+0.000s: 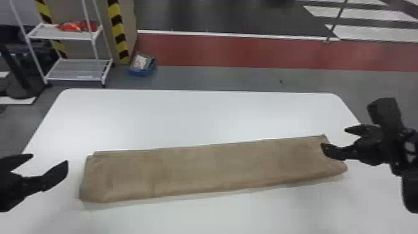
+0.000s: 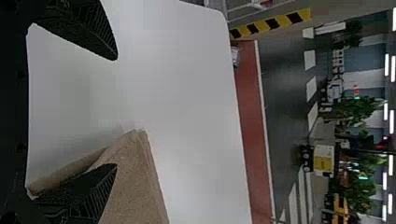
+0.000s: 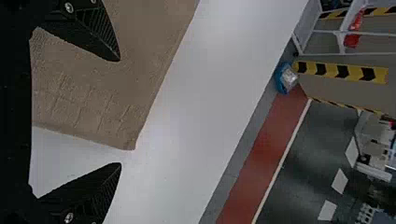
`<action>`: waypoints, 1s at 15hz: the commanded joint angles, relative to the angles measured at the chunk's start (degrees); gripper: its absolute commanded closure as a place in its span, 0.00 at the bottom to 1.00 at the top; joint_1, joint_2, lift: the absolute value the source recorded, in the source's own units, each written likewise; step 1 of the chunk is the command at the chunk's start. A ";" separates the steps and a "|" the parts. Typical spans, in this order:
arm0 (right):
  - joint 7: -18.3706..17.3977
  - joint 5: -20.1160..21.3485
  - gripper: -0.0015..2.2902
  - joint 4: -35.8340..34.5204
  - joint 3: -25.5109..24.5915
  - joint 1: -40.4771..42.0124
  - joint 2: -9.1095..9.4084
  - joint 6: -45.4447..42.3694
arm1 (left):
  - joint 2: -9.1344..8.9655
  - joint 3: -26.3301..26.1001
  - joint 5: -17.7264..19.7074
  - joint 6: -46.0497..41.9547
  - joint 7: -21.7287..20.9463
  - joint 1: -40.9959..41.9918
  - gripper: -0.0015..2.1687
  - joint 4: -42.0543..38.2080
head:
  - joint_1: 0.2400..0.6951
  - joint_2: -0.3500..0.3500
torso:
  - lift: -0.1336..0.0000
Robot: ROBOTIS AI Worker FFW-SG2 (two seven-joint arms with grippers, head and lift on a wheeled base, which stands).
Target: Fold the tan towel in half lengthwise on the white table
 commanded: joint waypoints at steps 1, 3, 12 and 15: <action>-7.95 -6.92 0.04 -11.44 0.51 5.57 7.43 4.77 | -4.13 5.97 17.54 -4.72 1.57 2.78 0.03 -1.23 | 1.00 0.42 | 0.27; -16.48 -11.23 0.04 -16.45 3.06 9.53 12.53 4.77 | -4.13 6.41 24.22 -13.16 4.82 6.65 0.03 -2.72 | 1.00 0.46 | 0.27; -38.54 -18.26 0.04 -6.52 15.10 18.76 17.42 -39.35 | -4.13 -2.03 26.94 -43.57 21.70 18.25 0.03 1.59 | 1.00 0.76 | 0.27; -43.02 -19.32 0.04 -7.14 16.68 23.07 17.42 -38.30 | -4.13 -4.84 19.56 -39.35 28.90 18.95 0.03 -1.23 | 1.00 0.83 | 0.27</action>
